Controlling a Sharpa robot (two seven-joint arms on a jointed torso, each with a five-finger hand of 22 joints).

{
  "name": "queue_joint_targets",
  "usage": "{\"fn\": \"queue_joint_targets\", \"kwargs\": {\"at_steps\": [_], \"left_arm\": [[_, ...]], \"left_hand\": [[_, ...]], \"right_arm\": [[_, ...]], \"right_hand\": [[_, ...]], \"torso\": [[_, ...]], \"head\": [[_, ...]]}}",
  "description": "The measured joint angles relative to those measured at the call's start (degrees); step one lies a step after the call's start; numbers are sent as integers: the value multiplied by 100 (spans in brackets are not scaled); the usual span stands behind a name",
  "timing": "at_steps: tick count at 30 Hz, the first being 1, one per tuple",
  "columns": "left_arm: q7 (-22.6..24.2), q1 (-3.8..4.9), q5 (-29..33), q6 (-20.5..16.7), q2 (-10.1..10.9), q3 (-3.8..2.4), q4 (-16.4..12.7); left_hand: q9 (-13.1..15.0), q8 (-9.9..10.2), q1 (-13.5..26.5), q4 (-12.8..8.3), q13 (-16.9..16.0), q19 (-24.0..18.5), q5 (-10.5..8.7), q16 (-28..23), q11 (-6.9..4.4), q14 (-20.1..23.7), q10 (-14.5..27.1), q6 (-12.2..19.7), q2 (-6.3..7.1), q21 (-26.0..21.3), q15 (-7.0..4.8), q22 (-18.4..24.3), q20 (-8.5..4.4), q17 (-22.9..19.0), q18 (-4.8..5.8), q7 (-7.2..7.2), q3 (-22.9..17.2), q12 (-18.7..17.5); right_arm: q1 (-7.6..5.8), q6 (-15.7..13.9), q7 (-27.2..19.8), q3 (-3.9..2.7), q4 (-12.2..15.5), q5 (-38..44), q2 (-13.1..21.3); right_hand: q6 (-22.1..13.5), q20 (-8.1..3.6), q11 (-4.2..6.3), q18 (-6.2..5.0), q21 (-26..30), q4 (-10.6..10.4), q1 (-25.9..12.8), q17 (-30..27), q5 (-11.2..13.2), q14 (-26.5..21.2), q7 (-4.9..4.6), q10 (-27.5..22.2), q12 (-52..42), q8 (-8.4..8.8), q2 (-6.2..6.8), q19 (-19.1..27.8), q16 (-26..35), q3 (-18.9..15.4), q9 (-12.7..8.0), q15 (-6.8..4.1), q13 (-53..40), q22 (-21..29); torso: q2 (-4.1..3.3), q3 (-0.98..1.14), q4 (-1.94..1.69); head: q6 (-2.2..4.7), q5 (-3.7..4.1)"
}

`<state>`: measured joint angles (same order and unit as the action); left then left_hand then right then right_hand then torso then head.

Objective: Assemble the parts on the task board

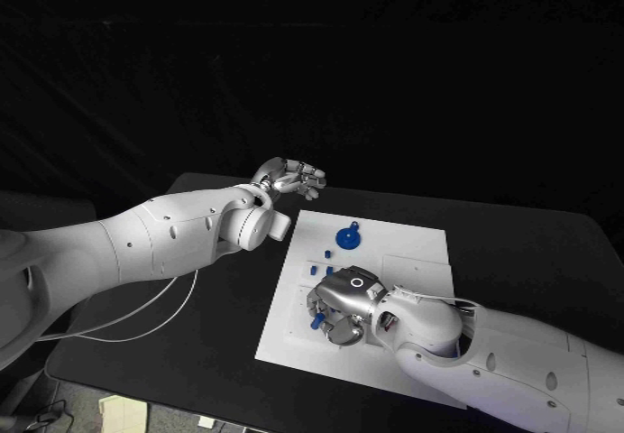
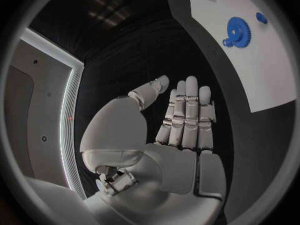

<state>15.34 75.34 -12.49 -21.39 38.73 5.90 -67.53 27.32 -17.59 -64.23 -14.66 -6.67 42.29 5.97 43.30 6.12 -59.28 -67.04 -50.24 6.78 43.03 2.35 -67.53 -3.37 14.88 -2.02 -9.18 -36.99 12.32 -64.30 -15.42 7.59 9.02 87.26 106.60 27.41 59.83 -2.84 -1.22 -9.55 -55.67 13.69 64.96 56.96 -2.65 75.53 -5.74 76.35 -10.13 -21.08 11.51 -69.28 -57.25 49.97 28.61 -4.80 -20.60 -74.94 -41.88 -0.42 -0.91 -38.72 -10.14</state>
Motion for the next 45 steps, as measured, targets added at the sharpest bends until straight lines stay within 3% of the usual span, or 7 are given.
{"fn": "queue_joint_targets", "kwargs": {"at_steps": [16,19,22,29,37,39,45], "left_arm": [[-2,0,0,1,-9,0,12],[-2,0,0,1,-12,0,13],[-2,0,0,1,-16,0,15],[-4,0,0,2,-25,0,19],[-9,0,0,2,-12,1,20],[-12,0,0,2,-10,1,20],[-17,0,0,2,-4,2,22]], "left_hand": [[0,0,0,0,5,0,0,0,0,0,0,0,0,0,0,-4,0,7,21,0,0,0],[0,0,0,0,4,0,0,0,0,0,0,0,0,0,0,-3,0,10,-27,0,0,0],[0,0,0,0,4,0,0,0,0,0,0,0,0,0,0,-3,0,10,-56,0,0,0],[0,0,0,0,4,0,0,0,0,0,0,0,0,0,0,-8,0,16,-57,0,0,0],[0,0,0,0,4,0,0,0,0,0,0,0,0,-6,0,-7,0,15,-56,0,0,0],[0,0,0,0,4,0,0,0,0,0,0,0,0,-23,0,-7,0,17,-55,0,0,0],[0,0,0,0,3,0,0,-22,0,0,0,0,0,-23,0,-7,0,20,-53,0,0,0]], "right_arm": [[-6,114,73,33,8,169,-82],[-6,120,72,41,-3,162,-113],[-8,113,57,55,-28,126,-149],[-10,76,39,140,-108,25,-176],[-1,-23,28,149,-103,-52,-121],[-1,-81,27,149,-78,-77,-110],[0,-243,15,149,-25,-143,-64]], "right_hand": [[-5,9,0,0,0,8,-12,0,5,10,-4,0,-2,-5,-23,8,0,-7,-4,11,-24,1],[-11,9,0,-1,0,8,-27,-10,5,11,-8,0,-6,-5,-37,8,0,-8,-4,12,-28,1],[-13,18,-23,-27,-14,1,-185,-28,-69,13,-11,-21,60,-5,59,0,0,-126,1,13,-39,1],[-290,22,-165,-31,-30,20,-445,-35,-118,-9,-165,-307,267,200,175,3,-1,-530,-83,92,46,2],[-381,15,-206,-30,-29,29,-408,-41,-118,-25,-194,-389,311,255,230,39,-1,-601,-106,108,46,2],[-538,6,-235,-26,-29,39,-420,-42,-164,-34,-247,-552,406,350,335,31,-1,-645,-144,182,77,2],[-726,6,-310,28,-28,7,-409,-53,-182,-63,-355,-717,492,429,410,31,-1,-725,-180,228,104,2]], "torso": [[1,-3,-3],[1,-3,-3],[1,-3,-3],[1,1,-5],[2,3,-2],[2,4,1],[2,9,2]], "head": [[-27,-2],[-29,-2],[-29,-2],[-30,-1],[-38,-13],[-38,-16],[-31,-18]]}}
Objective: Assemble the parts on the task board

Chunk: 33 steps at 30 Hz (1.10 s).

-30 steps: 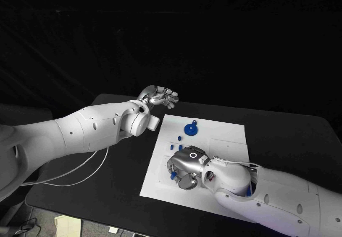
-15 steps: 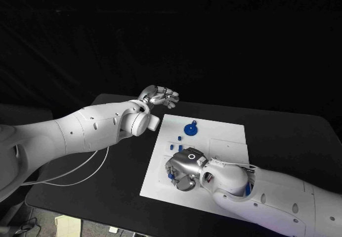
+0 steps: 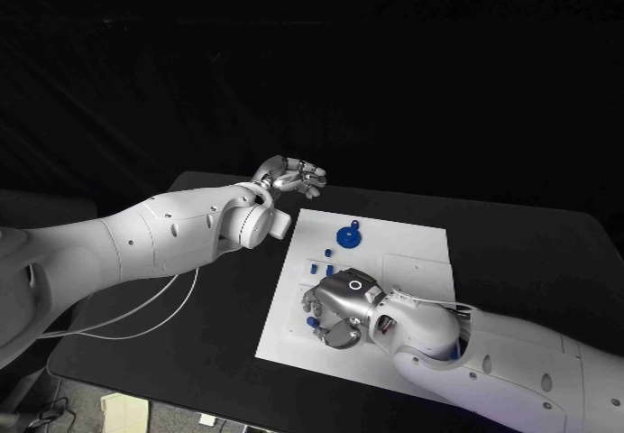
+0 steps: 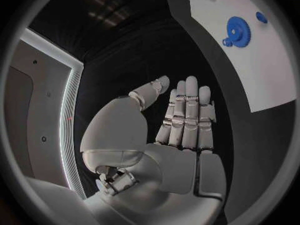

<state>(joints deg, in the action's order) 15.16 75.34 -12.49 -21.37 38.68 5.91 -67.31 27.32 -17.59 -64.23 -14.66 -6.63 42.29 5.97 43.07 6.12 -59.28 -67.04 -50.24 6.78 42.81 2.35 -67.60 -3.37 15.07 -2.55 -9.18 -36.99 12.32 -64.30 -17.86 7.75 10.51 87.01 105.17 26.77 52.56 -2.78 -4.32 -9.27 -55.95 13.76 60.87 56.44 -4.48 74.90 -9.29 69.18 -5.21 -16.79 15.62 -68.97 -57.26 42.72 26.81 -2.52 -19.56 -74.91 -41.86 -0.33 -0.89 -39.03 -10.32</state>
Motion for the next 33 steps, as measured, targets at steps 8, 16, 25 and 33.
{"fn": "queue_joint_targets", "kwargs": {"at_steps": [8,16,25,33], "left_arm": [[-5,0,0,0,12,2,3],[-9,-1,0,0,68,7,16],[-6,-15,0,5,124,24,53],[51,-67,-1,87,120,25,111]], "left_hand": [[0,0,0,0,0,0,0,0,0,0,0,0,0,0,0,-5,0,6,4,0,0,0],[0,0,0,0,0,0,0,0,0,0,0,0,0,0,0,-4,0,11,10,0,0,0],[0,0,0,0,5,0,0,0,0,0,0,0,0,0,0,-10,0,20,35,0,0,0],[8,-44,44,5,-1,0,0,-69,-30,0,-94,-21,44,-23,0,-36,0,75,37,20,52,0]], "right_arm": [[0,-323,7,-2,177,-71,244],[-139,-411,6,-169,718,-464,910],[-459,-205,-100,-437,1021,-2198,1924],[-678,396,287,-445,819,-3365,2460]], "right_hand": [[-107,-19,-51,7,0,45,-30,-8,-53,-57,-47,-133,58,52,75,23,-21,-222,-16,58,6,0],[-156,12,-71,9,28,157,-217,-21,-462,-101,-72,-155,58,54,134,113,-42,-708,-16,101,-4,0],[-29,1,193,8,26,25,-286,-43,-444,-87,71,319,-504,-50,-34,122,-55,-868,65,-59,-404,1],[130,-154,496,-142,-95,-518,-415,80,-40,159,315,363,-3141,-114,-190,-238,-389,-556,230,-403,-3047,-3]], "torso": [[1,0,-1],[4,2,6],[26,13,44],[72,43,114]], "head": [[12,9],[35,14],[129,171],[186,335]]}}
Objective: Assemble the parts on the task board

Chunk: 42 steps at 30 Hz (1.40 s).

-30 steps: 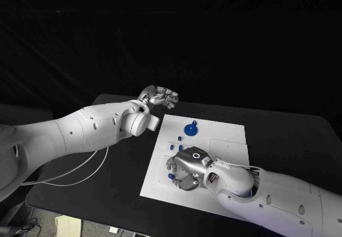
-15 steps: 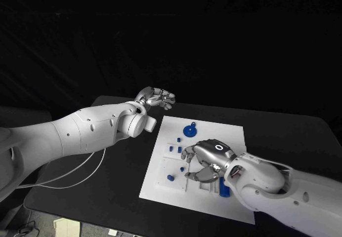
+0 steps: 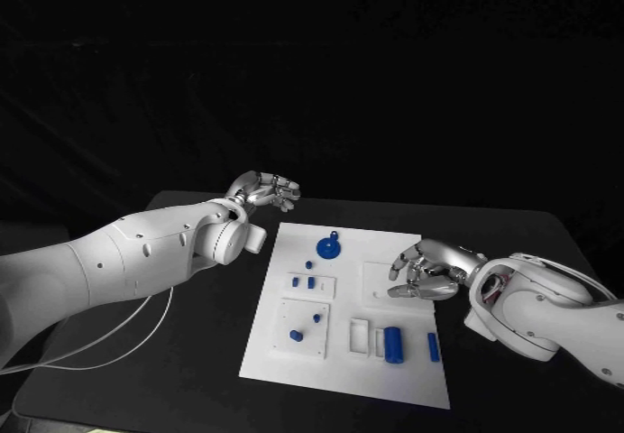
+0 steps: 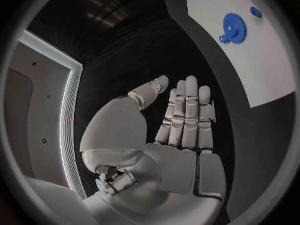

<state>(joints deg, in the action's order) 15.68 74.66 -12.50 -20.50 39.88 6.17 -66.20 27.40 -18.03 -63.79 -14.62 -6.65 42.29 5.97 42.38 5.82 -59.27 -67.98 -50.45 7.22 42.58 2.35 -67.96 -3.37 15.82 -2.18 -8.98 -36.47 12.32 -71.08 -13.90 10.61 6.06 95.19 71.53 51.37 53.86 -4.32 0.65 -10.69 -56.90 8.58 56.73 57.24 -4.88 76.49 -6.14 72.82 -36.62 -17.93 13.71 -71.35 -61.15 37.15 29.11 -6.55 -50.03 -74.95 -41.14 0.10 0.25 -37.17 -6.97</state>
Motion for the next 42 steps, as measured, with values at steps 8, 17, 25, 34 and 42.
{"fn": "queue_joint_targets", "kwargs": {"at_steps": [8,17,25,34,42], "left_arm": [[28,-49,2,91,39,0,-1],[77,-63,5,182,57,0,-28],[93,-65,8,214,56,0,-56],[97,-67,11,223,62,0,-94],[97,-67,13,229,65,0,-129]], "left_hand": [[0,0,164,33,-3,0,33,-47,-33,0,-97,0,-12,-22,0,-28,0,54,1,0,147,0],[-4,-23,442,-5,-5,0,62,-140,-72,0,-174,0,-17,-73,0,-62,0,156,2,0,548,0],[-9,-23,500,11,-5,0,19,-174,-72,0,-173,0,-28,-98,0,-68,0,189,3,0,644,0],[-15,-23,522,26,-5,21,19,-174,-92,0,-193,0,-51,-98,0,-73,21,203,4,0,658,0],[-14,-23,545,39,-1,21,19,-174,-92,-20,-193,0,-28,-119,20,-72,20,210,4,0,672,0]], "right_arm": [[1,821,794,15,145,-866,221],[5,1215,1527,213,340,-1313,234],[20,1246,1874,357,357,-1404,114],[106,1219,2093,499,234,-1433,-110],[141,1151,2136,514,184,-1463,-185]], "right_hand": [[28,-42,5,3,-289,-336,-429,306,7,20,44,-414,-1574,0,-90,-63,-430,78,186,0,-1714,0],[84,-115,28,13,-459,-552,-789,490,155,-11,101,-455,-2018,-31,-44,-50,-650,63,307,-51,-2208,1],[84,-155,29,54,-554,-789,-1094,541,182,-11,101,-454,-2087,-31,-11,-30,-709,66,354,-51,-2314,1],[52,-196,30,61,-623,-916,-1360,571,182,-33,68,-453,-2124,31,-152,11,-730,-35,350,-28,-2377,2],[47,-217,30,136,-654,-883,-1411,577,182,-33,63,-452,-2124,42,-202,32,-730,-94,373,-28,-2386,2]], "torso": [[29,45,33],[37,66,52],[45,48,9],[48,36,-11],[48,37,-13]], "head": [[-12,120],[-64,198],[-107,291],[-149,305],[-181,283]]}}
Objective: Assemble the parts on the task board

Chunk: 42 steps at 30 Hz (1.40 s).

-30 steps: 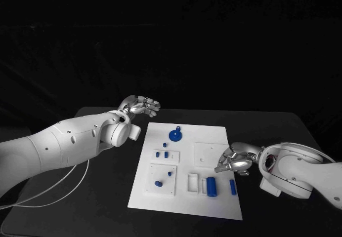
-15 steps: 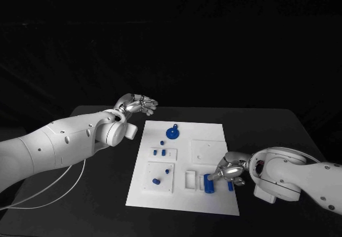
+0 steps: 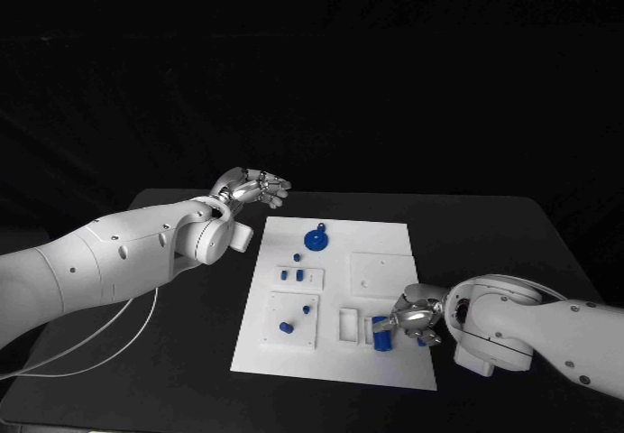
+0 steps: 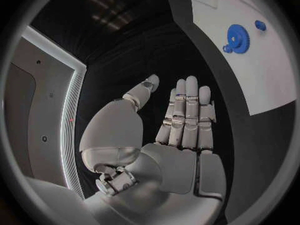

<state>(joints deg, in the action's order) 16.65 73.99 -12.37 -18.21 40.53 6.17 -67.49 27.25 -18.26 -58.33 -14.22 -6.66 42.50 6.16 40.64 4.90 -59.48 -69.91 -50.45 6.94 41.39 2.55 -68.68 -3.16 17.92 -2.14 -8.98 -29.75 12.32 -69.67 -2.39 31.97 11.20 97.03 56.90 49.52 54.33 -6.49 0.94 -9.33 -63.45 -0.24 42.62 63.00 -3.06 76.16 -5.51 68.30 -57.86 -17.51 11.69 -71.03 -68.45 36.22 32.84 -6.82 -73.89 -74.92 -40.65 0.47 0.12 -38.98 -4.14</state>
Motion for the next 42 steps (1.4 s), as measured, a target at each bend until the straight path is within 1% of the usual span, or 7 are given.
{"fn": "queue_joint_targets", "kwargs": {"at_steps": [7,12,18,29,33,37,42], "left_arm": [[0,0,1,2,6,0,-4],[-1,0,2,2,7,0,-10],[-4,0,3,2,13,0,-13],[-7,0,4,1,23,0,-14],[-8,0,4,1,25,0,-10],[-8,0,4,0,24,0,-10],[-8,0,5,0,13,0,-4]], "left_hand": [[-5,0,0,0,1,0,0,0,0,0,0,0,0,0,0,0,0,6,0,0,0,0],[-5,0,-1,-16,1,0,0,-23,0,0,0,0,0,0,0,1,0,13,0,0,16,0],[-5,0,-1,-16,1,0,0,-23,20,0,-19,0,-1,0,0,-5,0,19,0,0,15,0],[-10,0,-1,-16,6,0,0,-23,20,0,-19,0,-1,-17,0,-9,0,32,1,0,15,0],[-10,0,-1,-16,6,0,0,-23,20,0,-19,0,-1,-20,0,-9,0,31,1,0,15,0],[-10,0,-1,-16,6,0,0,-23,20,0,-19,0,-1,-19,0,-9,0,36,1,0,15,0],[-10,0,-1,-16,6,0,0,-23,20,0,-19,0,-1,-19,0,-9,0,36,1,0,15,0]], "right_arm": [[13,-95,1,9,-46,-17,-110],[19,-141,-2,26,-85,-21,-157],[30,-198,-25,40,-112,-25,-164],[44,-284,-77,59,46,-51,-36],[-16,-333,-77,95,134,-160,2],[-159,-427,-76,74,220,-316,10],[-216,-520,-76,68,238,-442,-55]], "right_hand": [[0,21,1,6,-25,71,-18,0,0,0,0,2,1,12,-77,25,-12,-47,0,0,-30,0],[20,3,9,6,-66,328,153,8,0,2,20,11,1,11,-259,47,-22,27,158,2,-42,1],[181,18,8,14,-100,662,276,8,41,-23,71,9,64,2,-380,103,-22,297,146,-20,-22,1],[346,137,29,7,-177,689,114,4,40,-37,221,31,180,-43,-552,154,-22,483,-89,-34,30,1],[346,158,29,1,-177,681,84,-3,39,-48,221,31,180,-17,-583,135,-22,494,-116,-44,36,1],[347,179,50,-3,-199,744,59,-7,40,-50,221,52,203,-23,-602,114,-22,555,-116,-46,36,2],[347,179,70,-10,-199,920,-155,-8,38,-49,222,72,203,-81,-437,114,-22,666,-115,-46,36,1]], "torso": [[-1,1,5],[-2,4,6],[-2,4,4],[-1,3,6],[0,4,10],[1,4,9],[1,1,8]], "head": [[-16,-13],[-31,-22],[-54,-27],[-62,-49],[-54,-62],[-51,-65],[-51,-74]]}}
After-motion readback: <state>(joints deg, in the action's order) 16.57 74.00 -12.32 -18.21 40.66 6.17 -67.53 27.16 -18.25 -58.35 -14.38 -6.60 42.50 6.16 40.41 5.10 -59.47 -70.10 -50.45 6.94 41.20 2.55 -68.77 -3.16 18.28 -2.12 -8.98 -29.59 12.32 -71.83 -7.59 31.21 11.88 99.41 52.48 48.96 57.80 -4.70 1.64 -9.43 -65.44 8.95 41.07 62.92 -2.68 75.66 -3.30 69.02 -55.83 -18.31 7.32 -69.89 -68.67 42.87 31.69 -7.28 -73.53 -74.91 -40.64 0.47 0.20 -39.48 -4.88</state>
